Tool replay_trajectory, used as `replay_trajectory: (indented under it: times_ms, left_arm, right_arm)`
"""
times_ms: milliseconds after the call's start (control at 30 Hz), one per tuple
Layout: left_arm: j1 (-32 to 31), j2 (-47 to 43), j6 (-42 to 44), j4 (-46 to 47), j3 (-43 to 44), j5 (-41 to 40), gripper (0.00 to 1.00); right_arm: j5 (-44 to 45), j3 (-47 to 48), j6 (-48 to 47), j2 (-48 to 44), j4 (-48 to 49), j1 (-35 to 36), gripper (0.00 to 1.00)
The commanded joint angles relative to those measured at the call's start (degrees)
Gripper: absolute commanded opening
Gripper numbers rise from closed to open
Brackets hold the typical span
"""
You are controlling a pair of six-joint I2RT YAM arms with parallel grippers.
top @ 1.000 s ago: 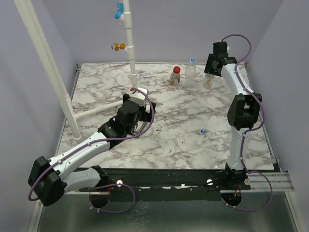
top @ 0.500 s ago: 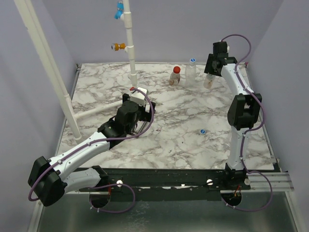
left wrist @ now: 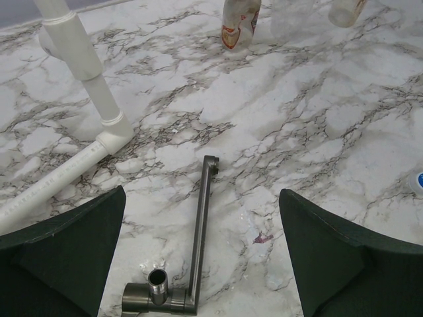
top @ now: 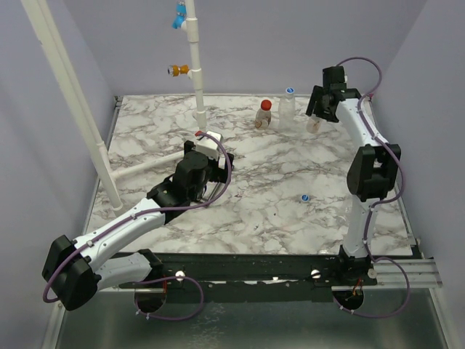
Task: Screw on the bottle caps
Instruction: Place the plastic bottle at the center of the board, then pick up the plastic bottle at the center of the board.
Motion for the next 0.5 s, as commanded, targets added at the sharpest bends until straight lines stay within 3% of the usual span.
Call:
replay_trajectory:
  times_ms: [0, 200, 467]
  left_arm:
    - [0.49, -0.77, -0.03, -0.5, -0.36, 0.37, 0.99]
    - [1.25, -1.61, -0.38, -0.43, -0.41, 0.41, 0.99]
    - [1.87, -1.58, -1.08, -0.11, -0.67, 1.13, 0.99]
  right_arm:
    - [-0.16, -4.97, 3.93, -10.65, -4.74, -0.4, 0.73]
    - [1.98, -19.84, 10.03, -25.68, -9.53, -0.47, 0.91]
    - [6.51, -43.62, 20.03, -43.03, -13.56, -4.85, 0.99]
